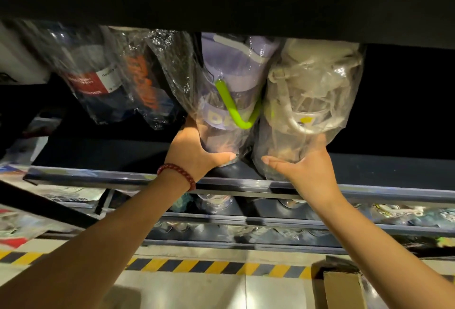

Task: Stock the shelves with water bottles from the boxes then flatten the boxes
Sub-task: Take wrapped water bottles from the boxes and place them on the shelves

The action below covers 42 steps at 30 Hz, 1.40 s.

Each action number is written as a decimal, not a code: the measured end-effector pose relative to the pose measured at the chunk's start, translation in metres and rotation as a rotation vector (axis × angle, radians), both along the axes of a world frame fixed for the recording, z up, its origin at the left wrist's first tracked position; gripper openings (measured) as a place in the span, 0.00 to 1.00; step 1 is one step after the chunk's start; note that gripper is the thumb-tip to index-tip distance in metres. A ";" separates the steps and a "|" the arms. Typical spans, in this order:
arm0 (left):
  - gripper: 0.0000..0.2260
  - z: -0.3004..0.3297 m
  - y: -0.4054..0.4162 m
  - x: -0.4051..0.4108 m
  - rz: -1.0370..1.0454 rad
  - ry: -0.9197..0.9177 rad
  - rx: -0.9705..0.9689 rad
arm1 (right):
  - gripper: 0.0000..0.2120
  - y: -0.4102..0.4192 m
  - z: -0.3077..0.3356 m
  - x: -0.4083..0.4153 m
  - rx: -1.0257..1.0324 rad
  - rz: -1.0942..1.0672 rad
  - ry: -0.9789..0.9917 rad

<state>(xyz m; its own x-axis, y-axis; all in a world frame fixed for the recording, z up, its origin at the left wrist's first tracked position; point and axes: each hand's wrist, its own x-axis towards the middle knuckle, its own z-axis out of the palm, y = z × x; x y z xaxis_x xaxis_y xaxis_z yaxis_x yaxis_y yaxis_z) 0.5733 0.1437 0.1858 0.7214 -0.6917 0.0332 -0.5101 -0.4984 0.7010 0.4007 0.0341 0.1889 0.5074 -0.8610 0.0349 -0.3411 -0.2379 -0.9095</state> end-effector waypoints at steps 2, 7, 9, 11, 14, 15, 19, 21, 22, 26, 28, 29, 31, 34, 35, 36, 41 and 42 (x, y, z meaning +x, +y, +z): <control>0.22 -0.003 -0.004 0.004 0.002 -0.013 0.019 | 0.26 -0.001 0.004 0.002 -0.047 -0.009 0.017; 0.22 -0.004 -0.013 0.013 0.015 0.007 0.112 | 0.11 -0.014 0.001 0.014 -0.046 0.001 0.114; 0.30 -0.005 -0.022 0.021 0.007 0.053 0.024 | 0.11 -0.018 0.000 0.022 -0.008 -0.021 0.102; 0.37 -0.004 -0.030 0.029 0.019 0.163 -0.082 | 0.13 -0.025 -0.005 0.027 0.046 -0.069 0.092; 0.38 -0.009 -0.036 0.036 0.047 0.149 -0.194 | 0.20 -0.037 -0.010 0.039 0.204 -0.090 0.090; 0.38 -0.010 -0.036 0.037 0.049 0.139 -0.213 | 0.25 -0.041 -0.011 0.045 0.188 -0.065 0.110; 0.38 -0.013 -0.042 0.044 0.068 0.141 -0.253 | 0.38 -0.051 -0.005 0.065 0.000 -0.069 0.069; 0.38 -0.013 -0.046 0.047 0.088 0.156 -0.280 | 0.38 -0.054 -0.004 0.072 -0.115 -0.105 0.103; 0.38 -0.014 -0.047 0.046 0.099 0.159 -0.286 | 0.40 -0.057 -0.008 0.076 -0.163 -0.140 0.116; 0.37 -0.013 -0.054 0.045 0.145 0.196 -0.330 | 0.45 -0.060 -0.012 0.084 -0.132 -0.185 0.030; 0.37 -0.013 -0.056 0.045 0.157 0.214 -0.336 | 0.43 -0.064 -0.015 0.084 -0.095 -0.194 -0.021; 0.37 -0.014 -0.056 0.045 0.162 0.222 -0.337 | 0.44 -0.065 -0.015 0.083 -0.098 -0.196 -0.030; 0.38 -0.017 -0.056 0.047 0.161 0.223 -0.338 | 0.46 -0.063 -0.017 0.084 -0.112 -0.190 -0.057; 0.40 -0.018 -0.054 0.048 0.148 0.207 -0.318 | 0.46 -0.060 -0.017 0.087 -0.079 -0.168 -0.046; 0.39 -0.017 -0.054 0.048 0.139 0.196 -0.298 | 0.47 -0.060 -0.016 0.087 -0.072 -0.137 -0.018; 0.39 -0.015 -0.054 0.047 0.128 0.174 -0.275 | 0.51 -0.063 -0.020 0.088 -0.055 -0.108 0.010; 0.38 -0.007 -0.053 0.050 0.080 0.115 -0.181 | 0.50 -0.063 -0.009 0.081 -0.014 -0.084 0.053; 0.38 -0.004 -0.053 0.051 0.079 0.115 -0.156 | 0.48 -0.065 -0.008 0.079 -0.021 -0.085 0.060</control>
